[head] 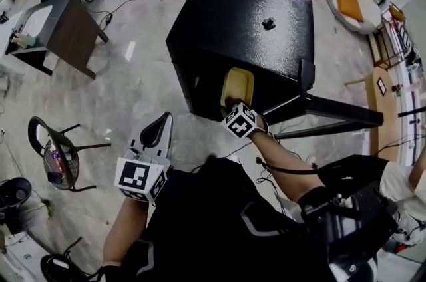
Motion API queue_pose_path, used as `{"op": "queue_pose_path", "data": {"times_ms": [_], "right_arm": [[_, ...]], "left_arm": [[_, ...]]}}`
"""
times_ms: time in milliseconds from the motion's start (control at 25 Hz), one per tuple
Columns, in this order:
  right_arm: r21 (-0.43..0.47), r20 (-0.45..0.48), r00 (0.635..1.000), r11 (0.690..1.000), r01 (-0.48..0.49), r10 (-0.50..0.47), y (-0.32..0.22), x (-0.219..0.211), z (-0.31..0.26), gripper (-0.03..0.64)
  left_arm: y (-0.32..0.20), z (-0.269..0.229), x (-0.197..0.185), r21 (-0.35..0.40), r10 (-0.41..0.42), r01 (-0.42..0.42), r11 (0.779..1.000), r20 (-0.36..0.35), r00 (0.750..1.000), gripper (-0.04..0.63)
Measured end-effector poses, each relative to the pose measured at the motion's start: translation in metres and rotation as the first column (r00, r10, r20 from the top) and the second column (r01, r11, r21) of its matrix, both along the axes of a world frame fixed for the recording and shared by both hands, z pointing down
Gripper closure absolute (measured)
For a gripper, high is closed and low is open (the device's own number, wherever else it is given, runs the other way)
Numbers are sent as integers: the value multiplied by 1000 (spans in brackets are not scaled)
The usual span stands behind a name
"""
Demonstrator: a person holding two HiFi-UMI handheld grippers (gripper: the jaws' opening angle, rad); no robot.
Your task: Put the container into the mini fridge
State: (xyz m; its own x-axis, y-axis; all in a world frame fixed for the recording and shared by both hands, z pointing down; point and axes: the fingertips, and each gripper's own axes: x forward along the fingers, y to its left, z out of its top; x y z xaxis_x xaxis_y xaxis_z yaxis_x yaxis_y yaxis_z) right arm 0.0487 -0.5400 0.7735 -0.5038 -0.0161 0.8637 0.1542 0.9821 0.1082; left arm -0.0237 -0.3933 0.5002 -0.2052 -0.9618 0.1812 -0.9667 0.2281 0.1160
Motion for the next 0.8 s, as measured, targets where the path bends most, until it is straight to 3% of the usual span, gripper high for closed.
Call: {"op": "queue_pose_path", "data": {"times_ms": [360, 800], "right_arm": [[38, -63, 997, 999, -36, 39, -35, -6, 37, 592], [43, -62, 997, 999, -34, 37, -54, -17, 58, 592]], "left_arm": [[1, 2, -5, -9, -14, 14, 1000, 6, 1000, 588], [-8, 9, -10, -29, -52, 51, 998, -19, 998, 588]]}}
